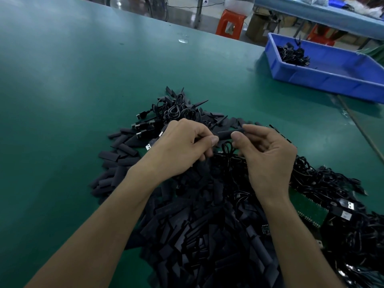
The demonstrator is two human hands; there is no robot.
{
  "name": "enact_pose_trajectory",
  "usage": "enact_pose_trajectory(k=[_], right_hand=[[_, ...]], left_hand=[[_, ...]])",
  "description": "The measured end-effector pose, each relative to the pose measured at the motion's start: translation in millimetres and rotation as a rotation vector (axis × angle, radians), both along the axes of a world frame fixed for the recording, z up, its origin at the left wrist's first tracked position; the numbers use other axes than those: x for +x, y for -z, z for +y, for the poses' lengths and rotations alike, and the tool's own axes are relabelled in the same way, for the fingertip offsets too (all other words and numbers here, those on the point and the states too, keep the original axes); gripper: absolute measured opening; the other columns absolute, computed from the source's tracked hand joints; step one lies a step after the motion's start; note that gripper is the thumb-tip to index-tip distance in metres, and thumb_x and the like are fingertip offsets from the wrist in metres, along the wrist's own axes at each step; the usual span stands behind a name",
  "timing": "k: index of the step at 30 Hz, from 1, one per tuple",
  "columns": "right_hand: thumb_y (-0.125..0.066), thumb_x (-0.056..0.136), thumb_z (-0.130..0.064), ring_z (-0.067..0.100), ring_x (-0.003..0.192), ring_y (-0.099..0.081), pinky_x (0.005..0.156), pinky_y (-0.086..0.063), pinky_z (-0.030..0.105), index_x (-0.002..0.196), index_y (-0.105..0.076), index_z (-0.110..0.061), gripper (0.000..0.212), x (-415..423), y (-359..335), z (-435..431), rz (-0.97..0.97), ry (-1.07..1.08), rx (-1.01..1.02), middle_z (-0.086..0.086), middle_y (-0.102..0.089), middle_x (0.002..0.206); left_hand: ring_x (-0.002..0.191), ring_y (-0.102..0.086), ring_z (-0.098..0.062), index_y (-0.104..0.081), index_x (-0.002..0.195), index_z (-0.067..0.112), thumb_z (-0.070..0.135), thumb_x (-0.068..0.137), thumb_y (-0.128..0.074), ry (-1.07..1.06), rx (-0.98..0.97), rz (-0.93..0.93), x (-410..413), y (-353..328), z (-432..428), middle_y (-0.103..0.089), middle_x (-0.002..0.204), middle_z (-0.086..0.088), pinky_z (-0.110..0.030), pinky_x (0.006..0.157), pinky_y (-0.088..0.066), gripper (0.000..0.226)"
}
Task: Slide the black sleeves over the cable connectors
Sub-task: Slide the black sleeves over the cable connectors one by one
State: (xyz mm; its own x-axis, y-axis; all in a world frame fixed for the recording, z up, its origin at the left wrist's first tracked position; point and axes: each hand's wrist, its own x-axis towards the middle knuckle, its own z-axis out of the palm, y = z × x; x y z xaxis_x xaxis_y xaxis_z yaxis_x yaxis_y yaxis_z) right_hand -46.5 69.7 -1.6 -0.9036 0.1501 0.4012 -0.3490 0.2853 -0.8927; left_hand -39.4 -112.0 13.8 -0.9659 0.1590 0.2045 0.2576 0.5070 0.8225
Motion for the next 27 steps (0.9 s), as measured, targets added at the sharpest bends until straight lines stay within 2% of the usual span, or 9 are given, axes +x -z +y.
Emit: enact_pose_trajectory(k=[3,6,11,15,20,24,27], right_hand=[[-0.08,0.084,-0.024,0.014,0.083,-0.075,0.078,-0.062,0.04,0.108,-0.074,-0.027,0.025,2.2,2.4,-6.4,0.0,0.005,-0.027,-0.004,-0.078,0.091],[-0.08,0.085,-0.025,0.012,0.086,-0.074,0.082,-0.061,0.038,0.115,-0.071,-0.029,0.032,4.4,4.5,-12.7,0.012,0.01,-0.037,-0.008,-0.078,0.094],[-0.078,0.086,-0.019,0.016,0.082,-0.074,0.081,-0.061,0.038,0.117,-0.07,-0.026,0.033,8.7,5.1,-23.3,0.051,0.017,-0.051,-0.002,-0.078,0.093],[-0.077,0.087,-0.019,0.01,0.078,-0.073,0.078,-0.062,0.036,0.112,-0.071,-0.028,0.027,5.5,-4.6,-25.7,0.117,0.038,0.038,-0.01,-0.076,0.09],[-0.075,0.089,-0.025,0.005,0.076,-0.072,0.077,-0.059,0.036,0.106,-0.063,-0.047,0.03,2.5,-10.9,-23.6,0.113,0.06,0.124,-0.021,-0.072,0.08],[-0.075,0.09,-0.024,0.005,0.079,-0.073,0.078,-0.06,0.035,0.105,-0.068,-0.039,0.022,4.1,-10.5,-22.8,0.126,0.058,0.105,-0.016,-0.073,0.086],[-0.077,0.088,-0.025,-0.001,0.081,-0.071,0.077,-0.057,0.021,0.113,-0.069,-0.032,0.027,6.6,-9.9,-26.5,0.155,0.057,0.088,-0.019,-0.072,0.088]], left_hand=[[0.059,-0.067,0.002,-0.068,0.077,0.032,0.027,0.099,-0.063,0.002,-0.001,0.001,0.4,-0.5,1.2,-0.071,0.069,0.019,-0.013,0.058,-0.053,0.023],[0.059,-0.068,0.001,-0.068,0.078,0.034,0.025,0.098,-0.064,-0.006,0.032,0.006,0.1,-1.3,0.2,-0.072,0.069,0.019,-0.017,0.059,-0.055,0.022],[0.058,-0.07,-0.008,-0.073,0.08,0.027,0.022,0.098,-0.065,-0.003,0.05,-0.008,-2.4,1.7,-2.4,-0.073,0.067,0.013,-0.026,0.059,-0.058,0.02],[0.053,-0.066,-0.003,-0.07,0.075,0.028,0.019,0.098,-0.065,0.042,0.135,-0.042,-1.5,3.3,2.7,-0.072,0.064,0.012,-0.013,0.052,-0.048,0.026],[0.055,-0.066,-0.002,-0.07,0.076,0.028,0.019,0.098,-0.065,0.058,0.201,-0.06,-1.7,4.3,6.4,-0.072,0.065,0.012,-0.012,0.055,-0.048,0.023],[0.054,-0.066,-0.004,-0.07,0.075,0.029,0.021,0.097,-0.066,0.046,0.235,-0.085,-2.0,5.9,7.3,-0.072,0.064,0.01,-0.013,0.055,-0.048,0.024],[0.055,-0.066,-0.005,-0.07,0.075,0.029,0.021,0.097,-0.066,0.059,0.278,-0.086,-2.2,6.2,6.2,-0.073,0.065,0.006,-0.014,0.055,-0.049,0.024]])
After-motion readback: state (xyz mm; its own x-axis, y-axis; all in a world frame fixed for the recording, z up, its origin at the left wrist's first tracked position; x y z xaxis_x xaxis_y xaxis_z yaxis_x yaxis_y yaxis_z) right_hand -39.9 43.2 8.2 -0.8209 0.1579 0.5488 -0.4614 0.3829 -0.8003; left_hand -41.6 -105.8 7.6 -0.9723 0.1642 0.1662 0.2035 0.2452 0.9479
